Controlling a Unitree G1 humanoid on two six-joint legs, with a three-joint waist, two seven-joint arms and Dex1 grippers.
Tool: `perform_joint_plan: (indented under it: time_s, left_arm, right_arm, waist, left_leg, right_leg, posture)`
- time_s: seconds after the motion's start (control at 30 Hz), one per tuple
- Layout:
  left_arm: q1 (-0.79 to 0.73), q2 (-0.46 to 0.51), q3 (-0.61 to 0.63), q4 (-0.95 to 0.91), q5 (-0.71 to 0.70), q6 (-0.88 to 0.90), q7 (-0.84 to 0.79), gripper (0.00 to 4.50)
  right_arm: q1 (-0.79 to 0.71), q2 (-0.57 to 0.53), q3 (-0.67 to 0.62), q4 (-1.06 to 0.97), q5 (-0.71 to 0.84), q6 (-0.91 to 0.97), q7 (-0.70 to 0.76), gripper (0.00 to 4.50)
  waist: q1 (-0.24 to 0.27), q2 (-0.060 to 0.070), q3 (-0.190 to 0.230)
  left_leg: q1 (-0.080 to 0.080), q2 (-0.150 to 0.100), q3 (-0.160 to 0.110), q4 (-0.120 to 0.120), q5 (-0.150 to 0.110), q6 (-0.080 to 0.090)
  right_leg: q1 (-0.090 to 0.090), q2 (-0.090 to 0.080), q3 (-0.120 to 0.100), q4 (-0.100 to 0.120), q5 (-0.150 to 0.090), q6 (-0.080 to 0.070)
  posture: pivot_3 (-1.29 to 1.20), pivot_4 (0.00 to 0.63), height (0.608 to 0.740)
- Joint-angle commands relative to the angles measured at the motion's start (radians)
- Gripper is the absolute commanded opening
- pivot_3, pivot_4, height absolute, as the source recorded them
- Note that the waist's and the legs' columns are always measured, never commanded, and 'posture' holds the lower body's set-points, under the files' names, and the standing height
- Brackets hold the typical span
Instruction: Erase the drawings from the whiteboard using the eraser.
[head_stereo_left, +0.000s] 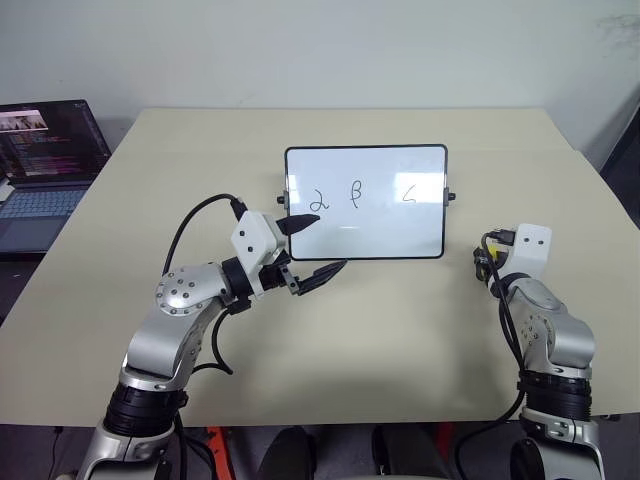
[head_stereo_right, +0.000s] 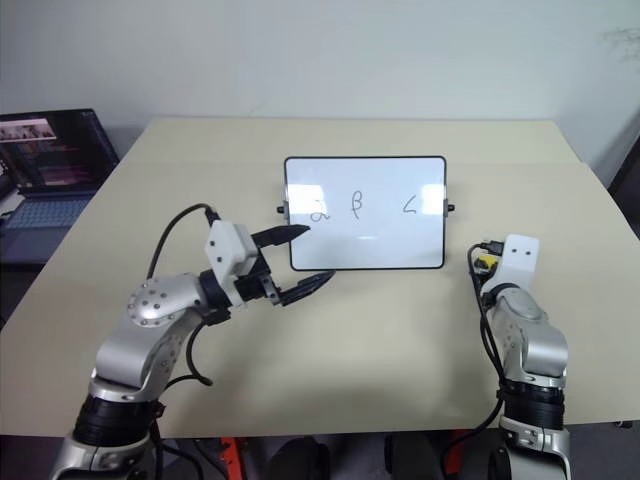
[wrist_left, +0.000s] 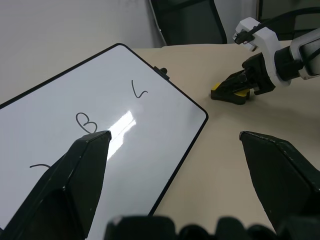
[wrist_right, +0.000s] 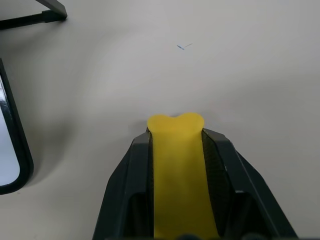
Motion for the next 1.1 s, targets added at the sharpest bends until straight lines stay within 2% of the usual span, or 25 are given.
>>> perform_joint_plan:
  time_s: [0.03,0.2,0.4,0.77,1.1]
  left_arm:
    - [-0.018,0.002,0.007,-0.022,-0.006,-0.015,-0.001,4.5]
    - [-0.031,-0.014,-0.017,-0.008,-0.018,-0.011,-0.021,4.5]
    - [-0.082,-0.1,-0.08,0.089,-0.022,-0.036,-0.052,4.5]
    - [-0.199,-0.245,-0.217,0.459,0.098,-0.219,-0.144,4.5]
    - [-0.365,-0.373,-0.245,0.687,0.181,-0.347,-0.144,4.5]
  right_arm:
    - [-0.013,0.004,-0.007,-0.001,0.005,-0.017,0.0,1.07]
    - [-0.024,0.01,-0.003,0.012,0.0,-0.018,-0.006,1.07]
    - [-0.048,0.017,0.005,0.038,-0.006,-0.027,-0.012,1.07]
    - [-0.061,0.028,0.007,0.047,-0.007,-0.038,-0.026,1.07]
    - [-0.055,0.035,0.001,0.039,-0.007,-0.044,-0.039,1.07]
  waist:
    - [0.0,0.0,0.0]
    - [0.0,0.0,0.0]
    - [-0.001,0.0,0.0]
    - [-0.001,0.0,0.0]
    - [-0.001,0.0,0.0]
  left_leg:
    - [0.0,0.0,0.0,0.0,0.0,0.0]
    - [0.0,0.0,0.0,0.0,0.0,0.0]
    - [0.0,0.0,0.0,0.0,0.0,0.0]
    - [0.0,0.0,0.0,0.0,0.0,0.0]
    - [0.0,-0.001,0.0,0.0,0.0,0.0]
  right_leg:
    - [0.0,0.0,0.0,0.0,0.0,0.0]
    - [0.0,0.0,0.0,0.0,0.0,0.0]
    - [0.0,0.0,0.0,0.0,0.0,0.0]
    - [0.0,0.0,0.0,0.0,0.0,0.0]
    - [0.0,0.0,0.0,0.0,0.0,0.0]
  posture:
    - [0.0,0.15,0.74]
    - [0.0,0.15,0.74]
    - [0.0,0.15,0.74]
    - [0.0,0.15,0.74]
    - [0.0,0.15,0.74]
